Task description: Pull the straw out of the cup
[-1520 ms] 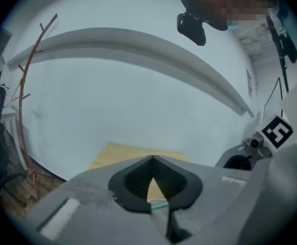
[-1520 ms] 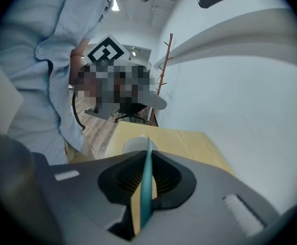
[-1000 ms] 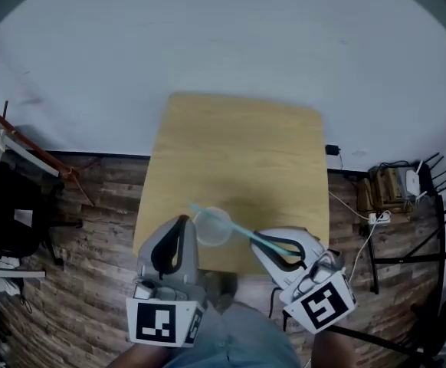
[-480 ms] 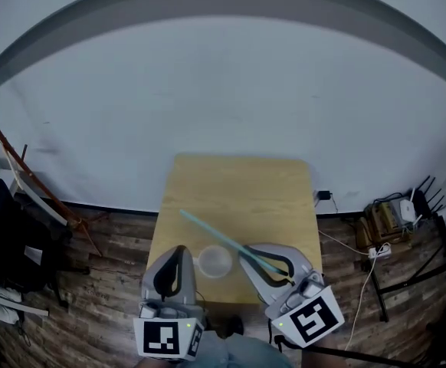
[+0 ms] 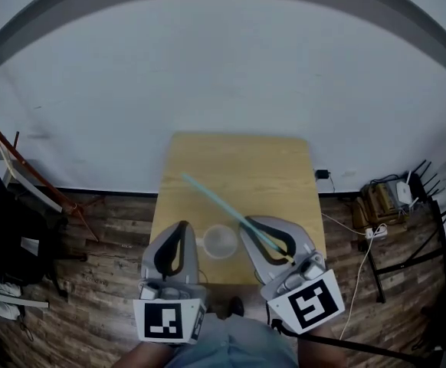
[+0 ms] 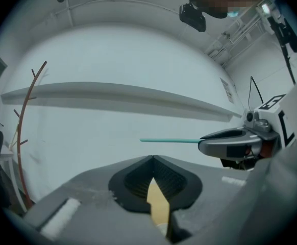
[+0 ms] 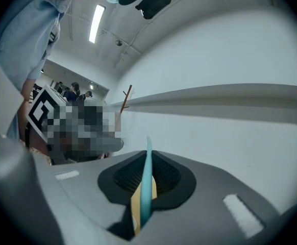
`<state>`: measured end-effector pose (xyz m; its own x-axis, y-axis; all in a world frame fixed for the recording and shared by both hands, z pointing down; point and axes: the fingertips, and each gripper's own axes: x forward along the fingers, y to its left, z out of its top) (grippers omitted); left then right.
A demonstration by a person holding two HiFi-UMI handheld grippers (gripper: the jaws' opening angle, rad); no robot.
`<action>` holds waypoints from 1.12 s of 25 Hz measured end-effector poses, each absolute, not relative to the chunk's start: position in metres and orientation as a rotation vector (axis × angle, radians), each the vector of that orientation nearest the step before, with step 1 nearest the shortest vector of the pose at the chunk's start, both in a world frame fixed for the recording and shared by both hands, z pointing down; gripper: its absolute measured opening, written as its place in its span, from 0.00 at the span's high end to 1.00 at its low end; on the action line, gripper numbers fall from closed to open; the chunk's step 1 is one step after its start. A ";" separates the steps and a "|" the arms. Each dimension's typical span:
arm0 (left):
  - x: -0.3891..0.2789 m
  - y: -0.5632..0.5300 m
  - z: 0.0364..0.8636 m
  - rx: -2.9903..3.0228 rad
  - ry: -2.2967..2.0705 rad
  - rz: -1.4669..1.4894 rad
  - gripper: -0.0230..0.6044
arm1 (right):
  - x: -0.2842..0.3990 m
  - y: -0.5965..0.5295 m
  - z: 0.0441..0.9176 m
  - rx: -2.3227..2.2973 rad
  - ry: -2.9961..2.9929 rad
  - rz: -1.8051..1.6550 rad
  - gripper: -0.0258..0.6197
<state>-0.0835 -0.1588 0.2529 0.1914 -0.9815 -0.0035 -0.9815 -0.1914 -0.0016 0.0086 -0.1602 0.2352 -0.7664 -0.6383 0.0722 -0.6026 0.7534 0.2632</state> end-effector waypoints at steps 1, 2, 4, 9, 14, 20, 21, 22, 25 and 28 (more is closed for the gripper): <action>-0.083 -0.160 0.253 -2.427 1.988 0.001 0.93 | 0.008 -0.161 0.235 1.003 -2.791 -0.336 0.91; -0.083 -0.161 0.252 -2.431 1.981 -0.001 0.93 | 0.008 -0.162 0.235 1.011 -2.788 -0.333 0.91; -0.084 -0.164 0.253 -2.442 1.973 -0.007 0.93 | 0.008 -0.166 0.235 1.033 -2.780 -0.322 0.91; -0.091 -0.170 0.255 -2.459 1.977 -0.010 0.93 | 0.000 -0.171 0.231 1.047 -2.791 -0.339 0.91; -0.093 -0.174 0.256 -2.476 1.970 -0.004 0.93 | -0.003 -0.175 0.230 1.061 -2.786 -0.347 0.91; -0.093 -0.177 0.256 -2.480 1.963 0.006 0.93 | -0.004 -0.178 0.231 1.065 -2.782 -0.351 0.91; -0.093 -0.177 0.256 -2.480 1.962 0.005 0.93 | -0.004 -0.178 0.231 1.063 -2.780 -0.351 0.91; -0.093 -0.177 0.257 -2.480 1.963 0.004 0.93 | -0.005 -0.177 0.232 1.061 -2.778 -0.349 0.91; -0.093 -0.178 0.258 -2.483 1.967 0.000 0.93 | -0.004 -0.179 0.234 1.057 -2.776 -0.345 0.91; -0.092 -0.179 0.259 -2.484 1.968 -0.007 0.93 | -0.004 -0.179 0.234 1.054 -2.778 -0.347 0.91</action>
<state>-0.0922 -0.1786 0.2589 0.2288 -0.9733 0.0203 -0.9734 -0.2284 0.0188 -0.0039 -0.1792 0.2343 -0.7420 -0.6679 0.0577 -0.6332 0.7265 0.2668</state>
